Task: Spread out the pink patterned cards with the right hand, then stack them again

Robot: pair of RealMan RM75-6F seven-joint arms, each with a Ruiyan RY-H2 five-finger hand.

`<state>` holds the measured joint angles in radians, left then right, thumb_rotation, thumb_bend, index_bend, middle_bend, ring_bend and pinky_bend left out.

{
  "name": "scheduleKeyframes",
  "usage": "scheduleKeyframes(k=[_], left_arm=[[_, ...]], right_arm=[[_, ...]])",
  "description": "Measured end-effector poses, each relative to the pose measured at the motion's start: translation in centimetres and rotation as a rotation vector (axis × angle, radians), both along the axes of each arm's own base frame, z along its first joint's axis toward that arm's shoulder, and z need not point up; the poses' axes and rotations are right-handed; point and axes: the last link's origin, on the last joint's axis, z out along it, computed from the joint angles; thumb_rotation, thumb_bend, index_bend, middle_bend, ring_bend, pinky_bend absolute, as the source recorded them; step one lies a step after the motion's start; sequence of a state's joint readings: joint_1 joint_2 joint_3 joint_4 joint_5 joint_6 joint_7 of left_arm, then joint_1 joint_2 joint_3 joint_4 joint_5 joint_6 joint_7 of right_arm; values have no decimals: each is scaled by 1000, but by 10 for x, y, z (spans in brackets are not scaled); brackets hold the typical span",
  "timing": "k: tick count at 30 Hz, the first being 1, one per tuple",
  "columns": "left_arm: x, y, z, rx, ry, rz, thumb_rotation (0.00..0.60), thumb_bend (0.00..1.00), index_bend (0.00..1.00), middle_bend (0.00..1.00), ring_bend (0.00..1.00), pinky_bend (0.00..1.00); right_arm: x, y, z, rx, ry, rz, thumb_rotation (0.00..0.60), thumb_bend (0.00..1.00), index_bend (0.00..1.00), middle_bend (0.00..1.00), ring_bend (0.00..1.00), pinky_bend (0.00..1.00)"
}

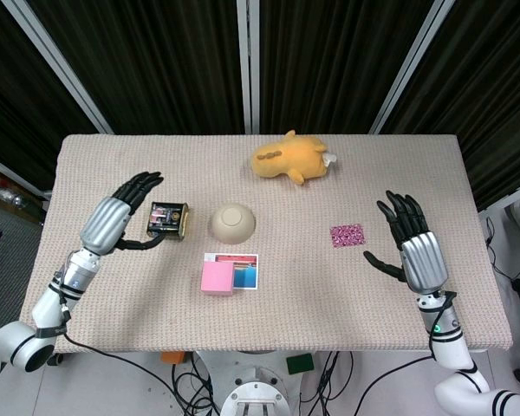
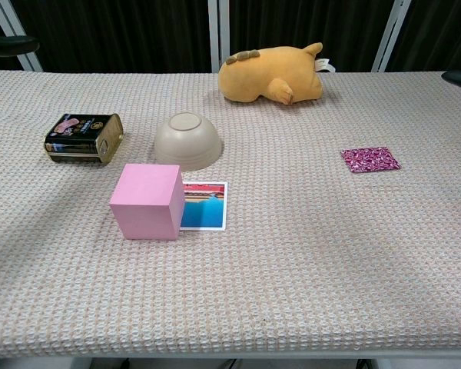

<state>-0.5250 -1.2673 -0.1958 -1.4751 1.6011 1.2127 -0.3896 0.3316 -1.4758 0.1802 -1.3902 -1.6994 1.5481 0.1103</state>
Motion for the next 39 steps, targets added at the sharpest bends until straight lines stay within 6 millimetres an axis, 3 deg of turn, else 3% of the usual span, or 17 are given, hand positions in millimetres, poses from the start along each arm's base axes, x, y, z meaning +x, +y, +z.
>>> scheduleKeyframes(k=[13,16,18,19,20,21,24,25,29,33,39], left_arm=[[0,0,-1,8,24,2,439,211,35,52,23,144],[0,1,1,16,50,-2,378,207,35,52,22,143],[-2,2,3,23,69,1,342,202,35,52,22,143],[-3,2,4,27,76,5,338,202,35,52,22,143],[-5,3,5,32,86,12,340,202,35,52,22,143],[-7,3,6,36,96,18,340,202,35,52,22,143],[-15,4,9,52,135,43,342,203,35,52,22,143],[-18,4,10,56,146,53,342,203,35,52,22,143],[-33,0,12,53,174,105,335,208,35,52,21,143],[-45,-2,14,36,202,139,318,215,35,52,19,143],[-56,-5,13,17,220,173,319,219,35,52,19,143]], right_arm=[[-7,-2,-2,24,28,-17,600,399,0,0,0,0],[-7,-3,0,28,45,-21,600,399,0,0,0,12],[-7,-5,1,34,73,-27,600,406,0,20,42,121],[-7,-6,2,38,90,-30,600,422,0,88,118,239],[-7,-7,3,41,110,-35,600,449,0,228,264,383],[-7,-8,5,42,139,-42,600,508,0,432,459,542],[-7,-12,9,57,223,-76,600,732,0,863,856,828],[-6,-12,9,71,248,-92,600,807,0,931,914,873],[-7,-13,8,173,354,-188,600,930,0,961,943,898],[-11,-12,1,324,438,-295,600,980,0,978,957,910],[-18,-20,-13,531,416,-407,600,1000,0,1000,995,936]])
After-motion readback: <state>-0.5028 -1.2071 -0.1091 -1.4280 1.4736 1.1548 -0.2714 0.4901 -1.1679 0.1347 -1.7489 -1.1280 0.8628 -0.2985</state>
